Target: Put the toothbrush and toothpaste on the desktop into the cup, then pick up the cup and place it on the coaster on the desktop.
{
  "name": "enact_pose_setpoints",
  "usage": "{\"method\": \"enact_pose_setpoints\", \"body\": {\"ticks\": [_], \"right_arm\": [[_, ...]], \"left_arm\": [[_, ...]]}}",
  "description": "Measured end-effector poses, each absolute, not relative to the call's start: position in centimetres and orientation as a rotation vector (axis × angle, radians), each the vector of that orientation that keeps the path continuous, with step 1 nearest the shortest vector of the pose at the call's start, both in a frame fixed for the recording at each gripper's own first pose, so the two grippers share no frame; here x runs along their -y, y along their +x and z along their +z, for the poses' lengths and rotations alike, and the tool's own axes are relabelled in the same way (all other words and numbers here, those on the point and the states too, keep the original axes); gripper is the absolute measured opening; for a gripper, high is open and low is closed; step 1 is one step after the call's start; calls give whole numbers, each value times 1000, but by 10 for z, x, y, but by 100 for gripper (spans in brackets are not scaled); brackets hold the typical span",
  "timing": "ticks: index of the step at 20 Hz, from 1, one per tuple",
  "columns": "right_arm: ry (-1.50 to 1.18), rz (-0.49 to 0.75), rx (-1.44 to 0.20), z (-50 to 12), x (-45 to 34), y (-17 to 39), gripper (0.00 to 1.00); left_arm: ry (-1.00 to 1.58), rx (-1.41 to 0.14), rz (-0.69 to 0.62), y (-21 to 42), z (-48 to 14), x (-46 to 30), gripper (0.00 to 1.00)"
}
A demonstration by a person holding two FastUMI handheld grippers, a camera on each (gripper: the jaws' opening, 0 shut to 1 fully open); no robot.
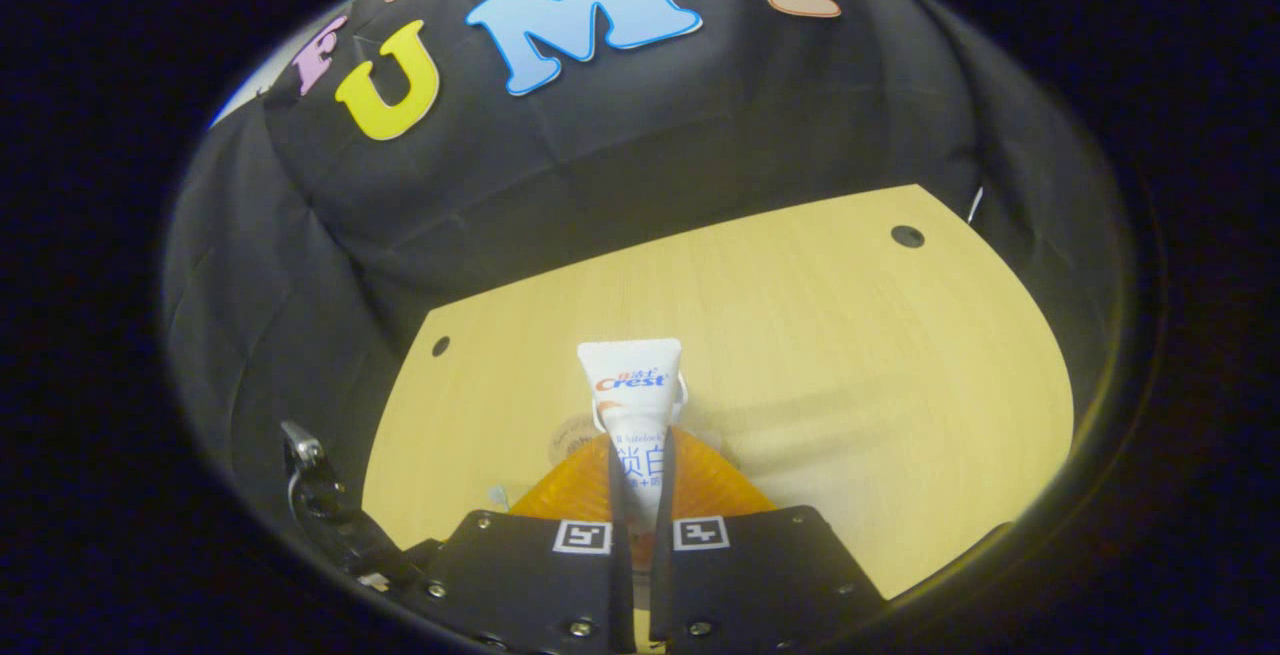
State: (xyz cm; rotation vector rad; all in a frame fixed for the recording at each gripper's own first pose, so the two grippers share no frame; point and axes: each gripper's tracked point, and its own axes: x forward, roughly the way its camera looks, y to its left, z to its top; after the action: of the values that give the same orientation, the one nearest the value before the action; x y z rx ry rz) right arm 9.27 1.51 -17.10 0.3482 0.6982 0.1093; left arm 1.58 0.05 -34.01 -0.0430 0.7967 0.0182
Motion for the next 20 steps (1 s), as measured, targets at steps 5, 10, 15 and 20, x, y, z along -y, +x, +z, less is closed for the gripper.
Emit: {"method": "enact_pose_setpoints", "body": {"ticks": [5, 10, 15, 20], "right_arm": [[386, 108, -630, -155, -25, 147, 8], [410, 70, -602, -165, -28, 195, 8], [375, 26, -560, -186, -28, 223, 8], [322, 15, -514, -199, -33, 230, 8]], "left_arm": [[-38, -785, 8, 21, -331, -3, 8], [-45, -782, -4, 23, -326, -1, 8], [-58, -788, -4, 18, -318, -2, 8], [-74, -798, 9, 12, -300, 1, 8]]}}
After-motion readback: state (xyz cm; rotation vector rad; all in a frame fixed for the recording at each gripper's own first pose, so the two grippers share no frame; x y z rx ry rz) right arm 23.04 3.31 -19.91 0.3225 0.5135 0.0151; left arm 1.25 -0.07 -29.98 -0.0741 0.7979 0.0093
